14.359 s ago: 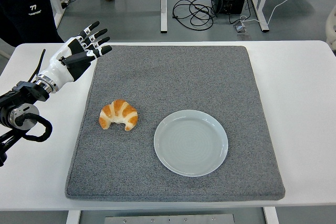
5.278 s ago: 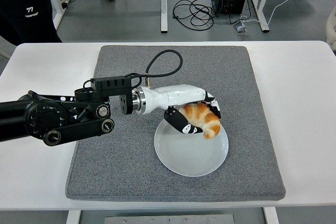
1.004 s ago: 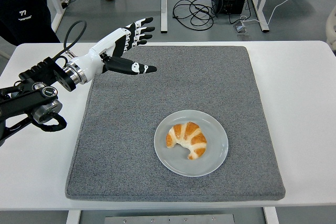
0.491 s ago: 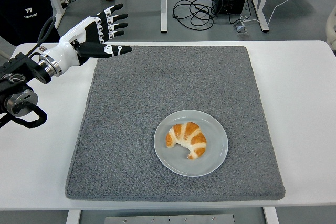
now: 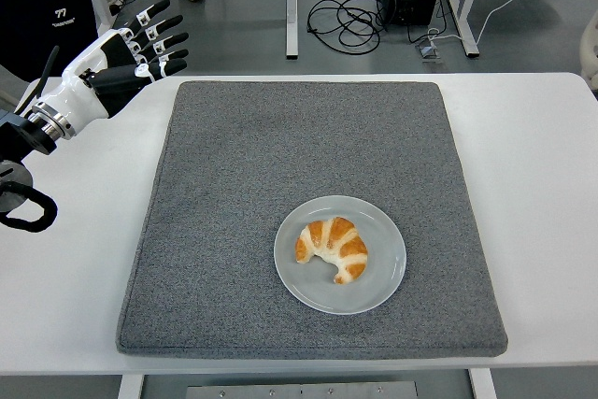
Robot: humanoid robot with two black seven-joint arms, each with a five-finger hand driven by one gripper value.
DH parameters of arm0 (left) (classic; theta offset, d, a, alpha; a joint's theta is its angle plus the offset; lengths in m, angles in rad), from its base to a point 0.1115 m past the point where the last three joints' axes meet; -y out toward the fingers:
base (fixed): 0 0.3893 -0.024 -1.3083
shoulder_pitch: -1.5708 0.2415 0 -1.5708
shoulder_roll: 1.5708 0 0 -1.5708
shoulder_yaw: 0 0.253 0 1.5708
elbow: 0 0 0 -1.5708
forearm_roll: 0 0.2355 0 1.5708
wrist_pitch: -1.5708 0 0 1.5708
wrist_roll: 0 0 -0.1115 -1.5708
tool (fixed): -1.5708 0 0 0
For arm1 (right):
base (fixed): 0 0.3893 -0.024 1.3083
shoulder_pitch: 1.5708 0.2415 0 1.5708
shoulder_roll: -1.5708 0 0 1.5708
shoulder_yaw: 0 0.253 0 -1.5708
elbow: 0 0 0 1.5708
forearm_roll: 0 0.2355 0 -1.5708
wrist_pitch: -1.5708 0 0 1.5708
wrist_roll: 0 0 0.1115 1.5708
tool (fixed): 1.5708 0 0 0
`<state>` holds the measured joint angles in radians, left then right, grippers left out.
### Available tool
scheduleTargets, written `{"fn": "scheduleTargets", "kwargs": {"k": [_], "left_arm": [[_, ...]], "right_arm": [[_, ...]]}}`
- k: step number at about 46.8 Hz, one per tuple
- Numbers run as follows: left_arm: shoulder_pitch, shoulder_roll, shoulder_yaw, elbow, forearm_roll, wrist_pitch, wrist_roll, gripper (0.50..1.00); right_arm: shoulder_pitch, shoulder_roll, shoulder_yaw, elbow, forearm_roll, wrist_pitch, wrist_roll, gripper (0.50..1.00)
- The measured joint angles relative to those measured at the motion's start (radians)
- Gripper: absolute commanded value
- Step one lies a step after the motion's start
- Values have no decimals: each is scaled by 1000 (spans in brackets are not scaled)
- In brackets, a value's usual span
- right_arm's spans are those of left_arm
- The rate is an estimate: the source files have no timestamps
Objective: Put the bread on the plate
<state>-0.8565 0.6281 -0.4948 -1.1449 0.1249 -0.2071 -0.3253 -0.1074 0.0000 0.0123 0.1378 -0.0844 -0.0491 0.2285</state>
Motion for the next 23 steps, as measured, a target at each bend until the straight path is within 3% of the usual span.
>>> {"fn": "scheduleTargets", "kwargs": {"k": [23], "left_arm": [[54, -23, -8, 31, -123, -12, 1, 965]], "right_arm": [[0, 0, 0, 0, 0, -1, 0, 1000]]}}
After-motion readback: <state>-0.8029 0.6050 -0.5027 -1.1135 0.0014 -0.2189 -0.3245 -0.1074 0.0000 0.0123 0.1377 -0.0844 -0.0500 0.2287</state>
